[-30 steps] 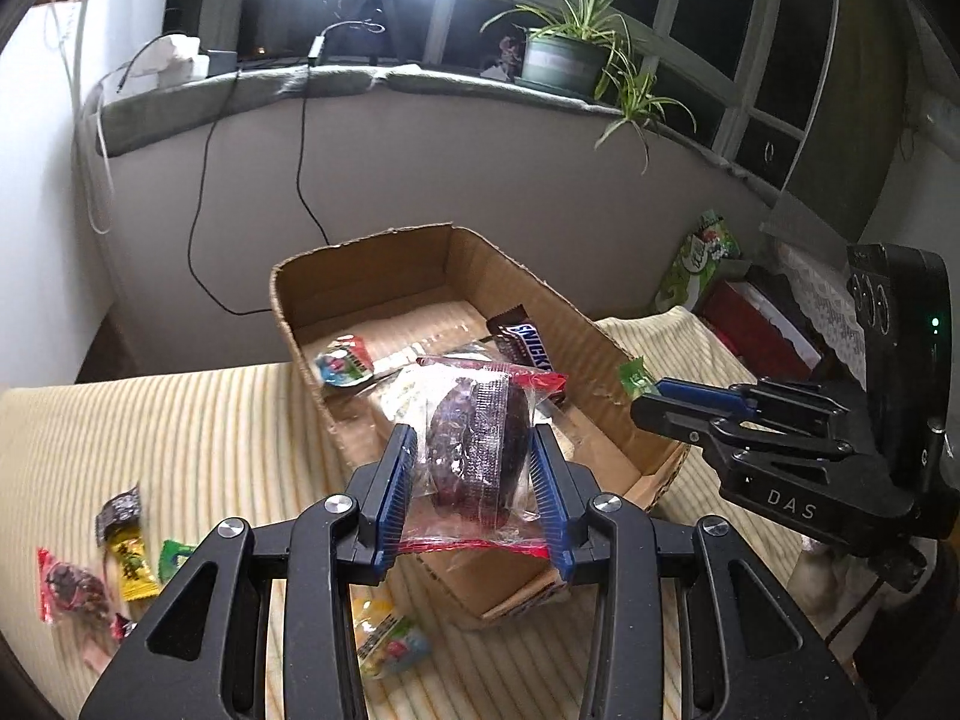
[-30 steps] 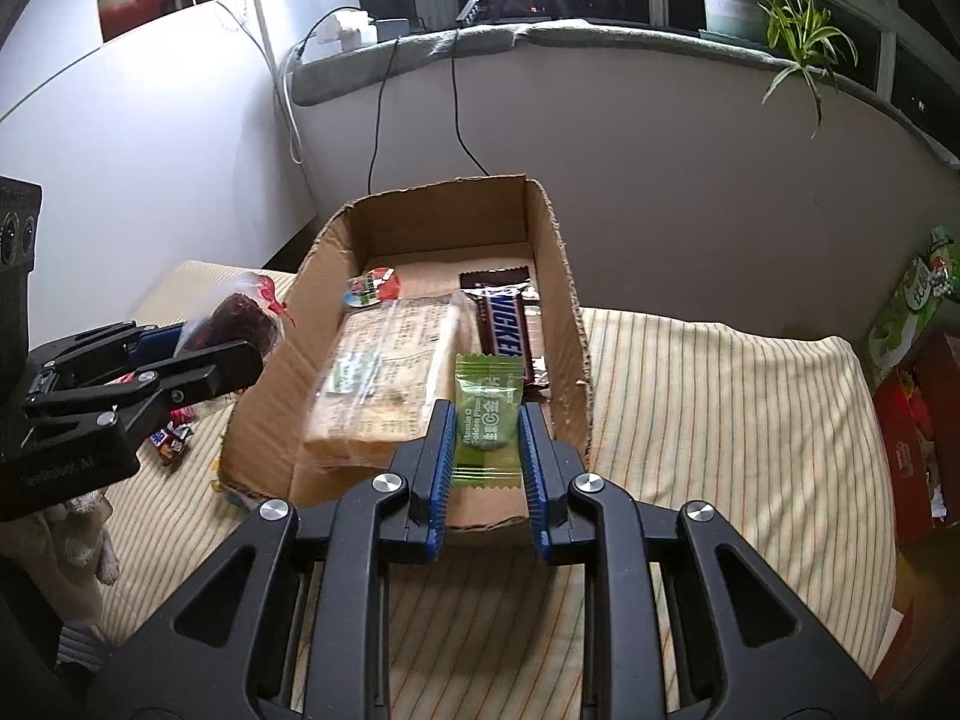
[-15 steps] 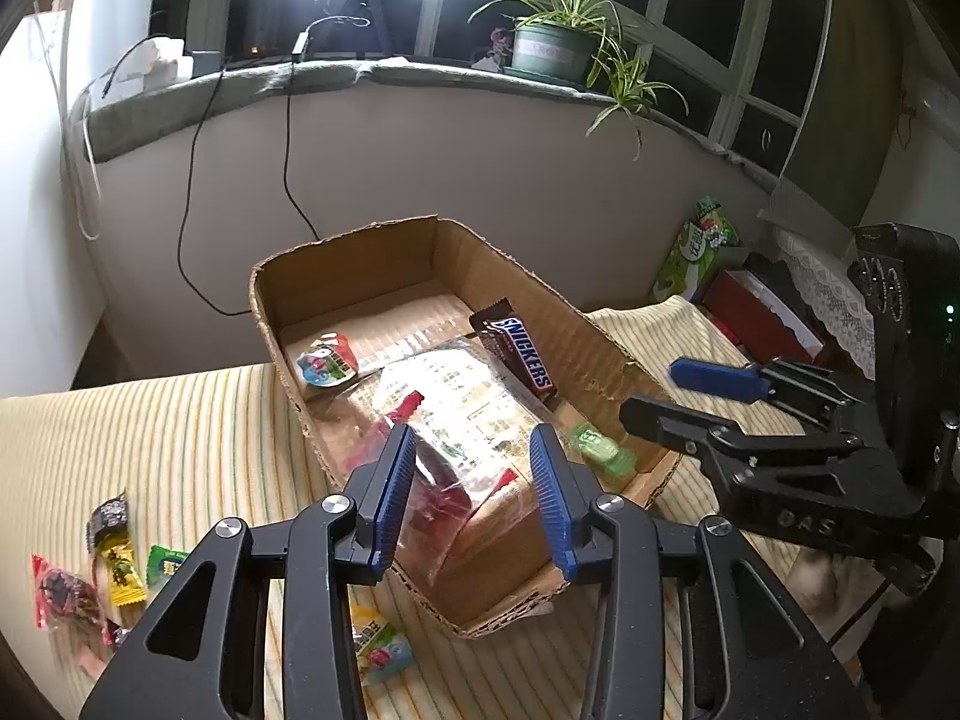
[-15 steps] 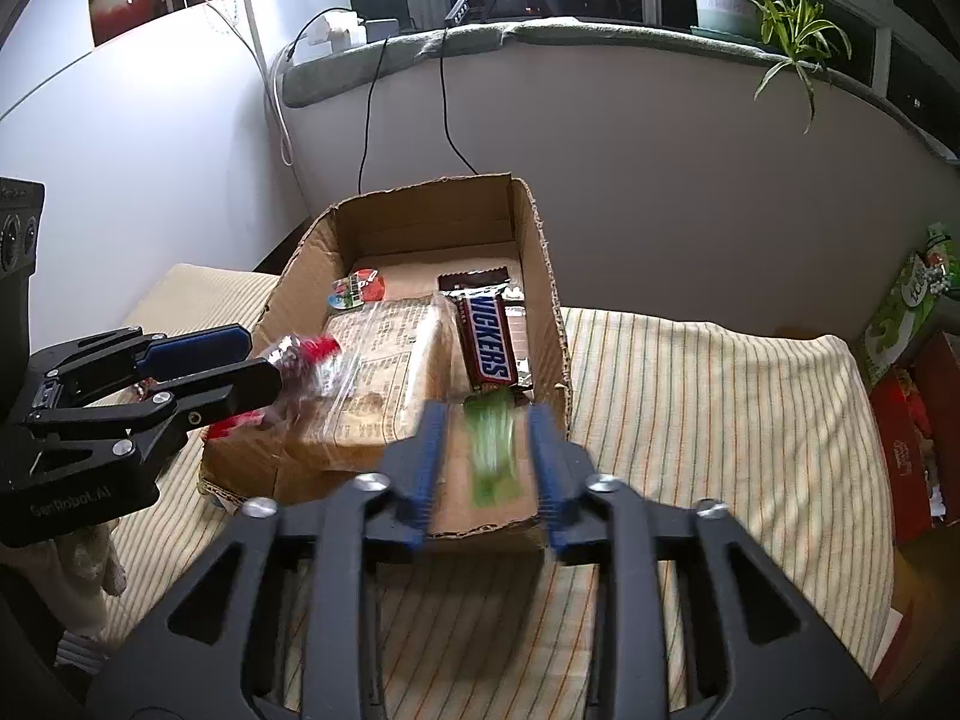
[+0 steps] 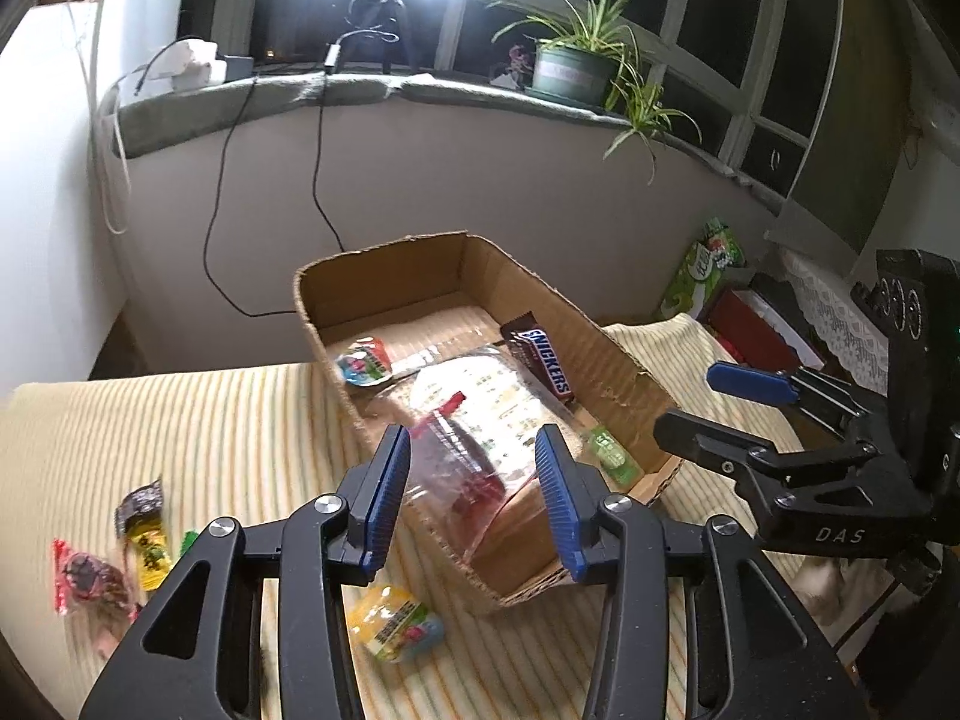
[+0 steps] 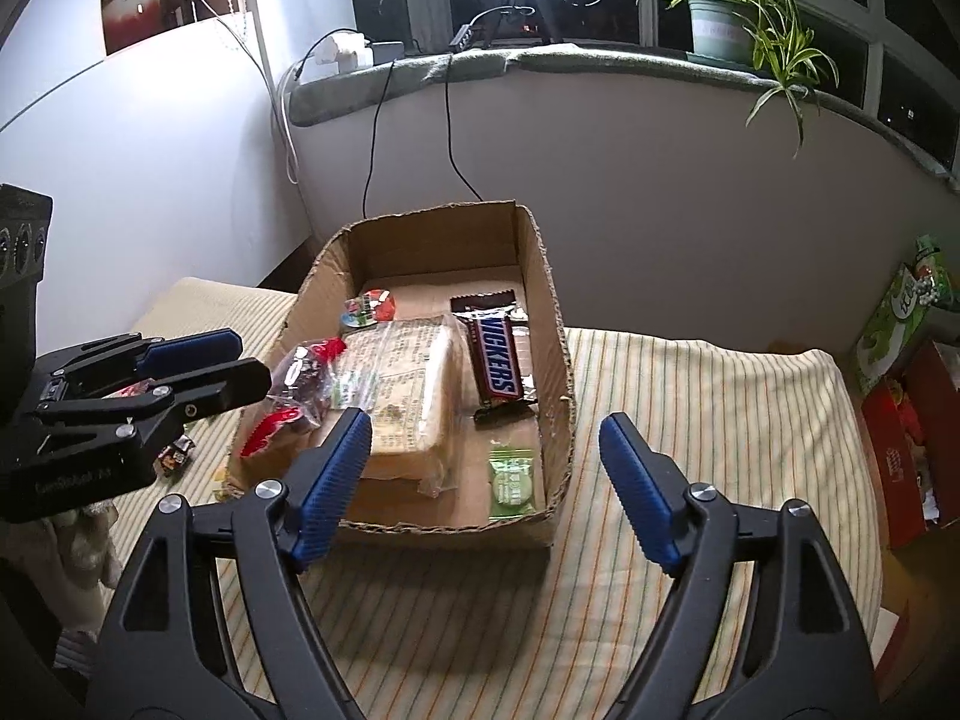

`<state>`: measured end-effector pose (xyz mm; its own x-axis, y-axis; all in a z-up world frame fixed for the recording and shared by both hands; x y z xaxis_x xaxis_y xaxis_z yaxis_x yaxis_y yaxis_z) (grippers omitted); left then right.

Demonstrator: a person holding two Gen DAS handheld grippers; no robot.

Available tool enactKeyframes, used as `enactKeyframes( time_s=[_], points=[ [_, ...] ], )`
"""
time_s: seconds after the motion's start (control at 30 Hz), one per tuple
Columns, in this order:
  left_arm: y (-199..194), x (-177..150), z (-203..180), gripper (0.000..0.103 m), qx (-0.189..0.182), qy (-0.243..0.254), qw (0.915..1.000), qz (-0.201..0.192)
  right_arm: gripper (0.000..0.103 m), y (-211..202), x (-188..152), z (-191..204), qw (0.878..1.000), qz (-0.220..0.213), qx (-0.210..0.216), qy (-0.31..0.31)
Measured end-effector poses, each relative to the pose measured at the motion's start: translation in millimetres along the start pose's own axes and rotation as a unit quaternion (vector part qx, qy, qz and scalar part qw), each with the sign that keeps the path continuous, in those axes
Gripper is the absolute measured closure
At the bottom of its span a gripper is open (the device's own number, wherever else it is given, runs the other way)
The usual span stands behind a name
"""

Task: Organize snacks
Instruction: 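Withdraw both grippers from the box toward the remaining candies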

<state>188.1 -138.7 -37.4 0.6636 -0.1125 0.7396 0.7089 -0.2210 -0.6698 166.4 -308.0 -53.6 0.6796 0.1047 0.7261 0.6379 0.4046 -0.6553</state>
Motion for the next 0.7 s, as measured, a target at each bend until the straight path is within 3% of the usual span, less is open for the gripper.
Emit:
enactKeyframes(
  time_s=[0.37, 0.7],
  points=[
    [-31, -11, 37, 0.061, 0.021, -0.029, 0.9992, -0.019, 0.022, -14, -7, 41, 0.999, -0.006, 0.03, -0.016],
    [-67, -37, 112, 0.061, 0.076, -0.083, 0.9931, -0.032, 0.022, -17, -21, 98, 0.995, 0.003, 0.085, -0.053]
  ],
)
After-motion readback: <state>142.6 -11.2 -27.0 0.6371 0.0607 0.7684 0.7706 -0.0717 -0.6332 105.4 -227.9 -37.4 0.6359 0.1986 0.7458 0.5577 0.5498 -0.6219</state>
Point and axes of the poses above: each gripper's, at about its wrist camera, not at the fingertips, and y roughly the way its jaws point, z to its left, x to its top, the point moved 2 cm from there along y, roughly the way its jaws point, and after that the axes turned 12 degrees about x, right-handed, at the moved point
